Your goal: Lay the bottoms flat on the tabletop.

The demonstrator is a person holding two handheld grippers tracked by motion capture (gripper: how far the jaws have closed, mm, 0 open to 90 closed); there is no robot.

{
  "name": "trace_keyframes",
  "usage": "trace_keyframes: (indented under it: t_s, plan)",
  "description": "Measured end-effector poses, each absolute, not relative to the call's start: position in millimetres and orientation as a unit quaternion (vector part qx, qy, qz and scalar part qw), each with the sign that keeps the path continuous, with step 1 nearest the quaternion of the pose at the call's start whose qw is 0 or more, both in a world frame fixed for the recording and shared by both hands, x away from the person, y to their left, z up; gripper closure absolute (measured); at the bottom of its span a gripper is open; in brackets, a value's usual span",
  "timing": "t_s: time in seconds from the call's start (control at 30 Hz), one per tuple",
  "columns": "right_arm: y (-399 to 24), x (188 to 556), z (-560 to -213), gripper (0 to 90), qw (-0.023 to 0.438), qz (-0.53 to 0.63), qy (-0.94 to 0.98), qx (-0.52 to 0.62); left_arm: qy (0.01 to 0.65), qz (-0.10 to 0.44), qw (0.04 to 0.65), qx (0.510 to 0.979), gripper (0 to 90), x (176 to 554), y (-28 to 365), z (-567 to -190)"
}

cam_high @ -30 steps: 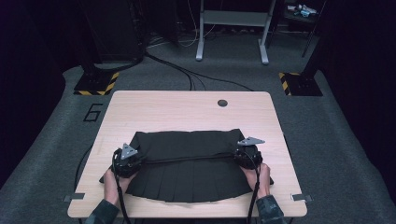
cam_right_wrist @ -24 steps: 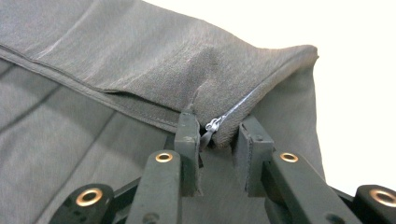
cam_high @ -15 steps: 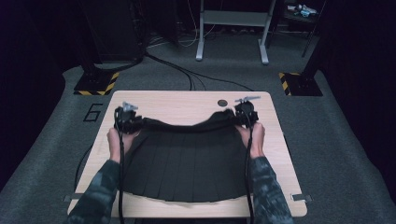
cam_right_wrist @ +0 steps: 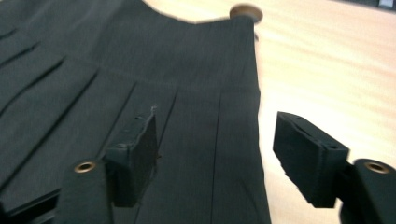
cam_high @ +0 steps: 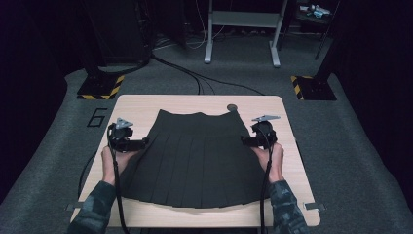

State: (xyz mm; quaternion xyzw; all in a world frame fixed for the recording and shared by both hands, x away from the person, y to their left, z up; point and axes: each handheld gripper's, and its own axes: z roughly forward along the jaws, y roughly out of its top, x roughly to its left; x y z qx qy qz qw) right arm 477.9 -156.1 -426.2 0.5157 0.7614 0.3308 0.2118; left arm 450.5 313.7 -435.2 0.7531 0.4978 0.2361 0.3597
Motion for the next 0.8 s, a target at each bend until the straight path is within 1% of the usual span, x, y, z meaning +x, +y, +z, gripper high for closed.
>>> trace_keyframes:
  t_s: [0.17, 0.23, 0.3, 0.47, 0.57, 0.63, 0.73, 0.8]
  plan:
    - [-166, 456, -438, 27.3, 0.209, 0.333, 0.76, 0.518, 0.5, 0.235, 0.352, 0.755, 23.9, 431, 322, -447]
    - [-169, 448, -441, 27.4, 0.209, 0.336, 0.76, 0.516, 0.499, 0.227, 0.352, 0.758, 24.9, 423, 327, -451]
    - [-171, 440, -444, 28.0, 0.211, 0.336, 0.761, 0.513, 0.502, 0.222, 0.352, 0.758, 28.9, 413, 330, -458]
    - [-174, 425, -454, 31.3, 0.211, 0.33, 0.766, 0.509, 0.514, 0.215, 0.341, 0.757, 33.8, 392, 337, -474]
    - [-174, 417, -461, 31.1, 0.213, 0.326, 0.768, 0.508, 0.528, 0.212, 0.338, 0.75, 37.6, 379, 344, -485]
    - [-177, 413, -467, 31.2, 0.208, 0.325, 0.768, 0.511, 0.539, 0.211, 0.341, 0.741, 42.0, 372, 348, -494]
    - [-181, 407, -478, 33.3, 0.201, 0.324, 0.766, 0.517, 0.542, 0.198, 0.336, 0.745, 47.1, 362, 349, -505]
    - [-183, 404, -486, 35.0, 0.195, 0.321, 0.767, 0.52, 0.533, 0.209, 0.324, 0.753, 51.0, 356, 346, -510]
